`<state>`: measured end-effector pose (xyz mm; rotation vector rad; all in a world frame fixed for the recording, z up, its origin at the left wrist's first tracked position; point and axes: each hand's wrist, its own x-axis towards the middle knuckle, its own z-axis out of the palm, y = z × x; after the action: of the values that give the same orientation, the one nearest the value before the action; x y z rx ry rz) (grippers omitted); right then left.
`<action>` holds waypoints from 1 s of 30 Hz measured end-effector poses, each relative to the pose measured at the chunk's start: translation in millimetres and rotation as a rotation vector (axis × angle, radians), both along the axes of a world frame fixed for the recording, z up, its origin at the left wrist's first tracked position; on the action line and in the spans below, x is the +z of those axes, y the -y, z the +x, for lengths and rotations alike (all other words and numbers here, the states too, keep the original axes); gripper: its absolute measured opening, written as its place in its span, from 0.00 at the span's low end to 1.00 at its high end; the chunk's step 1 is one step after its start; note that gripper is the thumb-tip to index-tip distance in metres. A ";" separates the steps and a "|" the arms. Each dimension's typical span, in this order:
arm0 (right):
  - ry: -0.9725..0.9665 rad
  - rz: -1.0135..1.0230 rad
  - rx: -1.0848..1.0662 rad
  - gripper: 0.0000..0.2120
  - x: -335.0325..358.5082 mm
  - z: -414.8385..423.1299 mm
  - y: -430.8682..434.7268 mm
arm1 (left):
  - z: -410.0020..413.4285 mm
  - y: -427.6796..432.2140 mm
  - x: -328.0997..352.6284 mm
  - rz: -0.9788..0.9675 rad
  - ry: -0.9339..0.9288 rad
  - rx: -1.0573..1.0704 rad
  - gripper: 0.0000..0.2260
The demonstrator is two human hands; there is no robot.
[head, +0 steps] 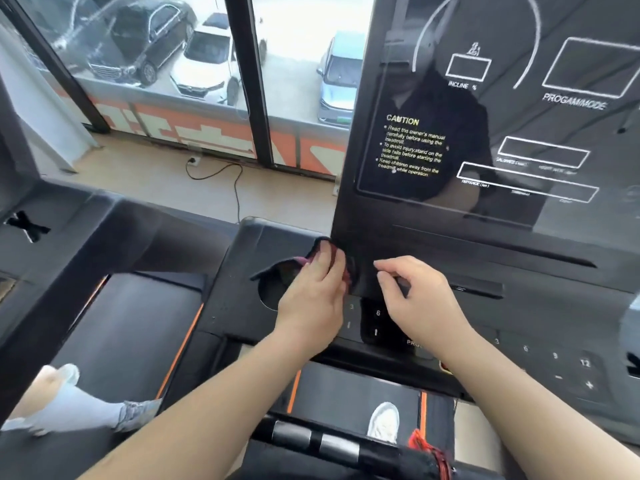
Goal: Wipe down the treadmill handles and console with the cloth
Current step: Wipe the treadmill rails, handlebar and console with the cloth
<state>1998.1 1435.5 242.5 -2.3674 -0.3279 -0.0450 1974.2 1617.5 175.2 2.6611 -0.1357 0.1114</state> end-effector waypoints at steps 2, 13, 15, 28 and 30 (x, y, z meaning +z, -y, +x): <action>0.020 -0.057 0.059 0.10 -1.7 1.0 -9.2 | -25.5 -19.6 -1.3 -0.019 0.001 -0.072 0.22; -0.145 -0.581 0.412 0.50 7.1 5.4 -84.5 | -64.2 -91.8 -12.2 0.410 -0.188 0.113 0.28; -0.111 -0.659 0.375 0.56 6.4 6.0 -89.8 | -29.5 -86.7 -3.4 0.402 -0.271 0.096 0.28; 0.046 -0.784 0.312 0.53 -13.2 4.1 -78.9 | 39.0 -87.4 4.2 0.379 -0.221 -0.317 0.29; 0.034 -0.800 0.322 0.53 -12.2 3.3 -78.4 | 69.2 -88.6 8.3 0.350 -0.284 -0.190 0.28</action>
<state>2001.5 1514.0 230.3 -3.0581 -0.8689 0.2412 2043.4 1706.1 183.5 2.9559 -0.3398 -0.3835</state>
